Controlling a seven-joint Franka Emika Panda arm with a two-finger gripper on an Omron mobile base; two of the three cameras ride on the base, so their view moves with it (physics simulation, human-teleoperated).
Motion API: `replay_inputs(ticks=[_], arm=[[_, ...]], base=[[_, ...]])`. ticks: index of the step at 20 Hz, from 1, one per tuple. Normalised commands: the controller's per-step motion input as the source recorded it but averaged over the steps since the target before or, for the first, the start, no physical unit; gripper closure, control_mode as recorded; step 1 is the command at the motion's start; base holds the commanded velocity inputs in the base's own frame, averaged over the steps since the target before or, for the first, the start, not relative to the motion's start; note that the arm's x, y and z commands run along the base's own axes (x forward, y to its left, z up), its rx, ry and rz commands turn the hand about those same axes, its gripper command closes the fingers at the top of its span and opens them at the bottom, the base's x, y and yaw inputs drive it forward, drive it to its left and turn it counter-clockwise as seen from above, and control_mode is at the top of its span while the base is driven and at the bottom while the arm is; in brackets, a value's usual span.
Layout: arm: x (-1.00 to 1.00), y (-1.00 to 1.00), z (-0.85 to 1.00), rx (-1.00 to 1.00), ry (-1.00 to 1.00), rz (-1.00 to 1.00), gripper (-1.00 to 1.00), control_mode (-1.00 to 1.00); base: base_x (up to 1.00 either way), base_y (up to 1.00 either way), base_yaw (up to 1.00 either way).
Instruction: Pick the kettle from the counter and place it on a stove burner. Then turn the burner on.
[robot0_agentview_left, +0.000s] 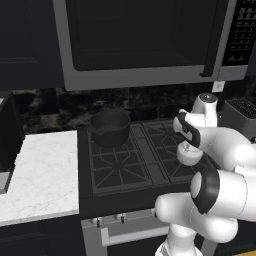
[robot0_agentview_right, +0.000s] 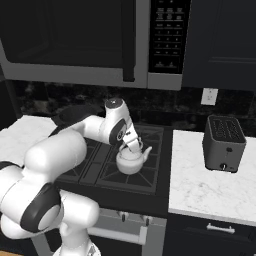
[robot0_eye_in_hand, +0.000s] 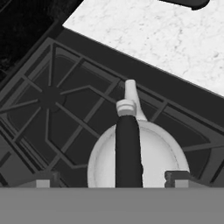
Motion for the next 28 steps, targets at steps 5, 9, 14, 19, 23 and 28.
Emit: replay_inputs(ticks=[5,9,14,19,23,28], arm=[[-0.17,0.0,0.22,0.0,0.0,0.0,-1.0,-1.0],[-0.57,-0.03,0.15,0.0,0.0,0.01,-1.0,-1.0],[-0.83,-0.19,0.0,0.0,-0.05,0.12,-1.0,-1.0],[-0.88,-0.25,0.0,0.0,-0.2,0.29,-1.0,-1.0],[-0.95,-0.34,0.0,0.0,-0.24,0.36,-1.0,-1.0],[-0.71,-0.3,-0.15,-0.05,-0.16,0.35,-1.0,-1.0]], base=[[0.0,0.0,0.0],[0.0,0.0,0.0],[0.0,0.0,0.0],[0.0,0.0,0.0],[0.0,0.0,0.0],[0.0,0.0,0.0]])
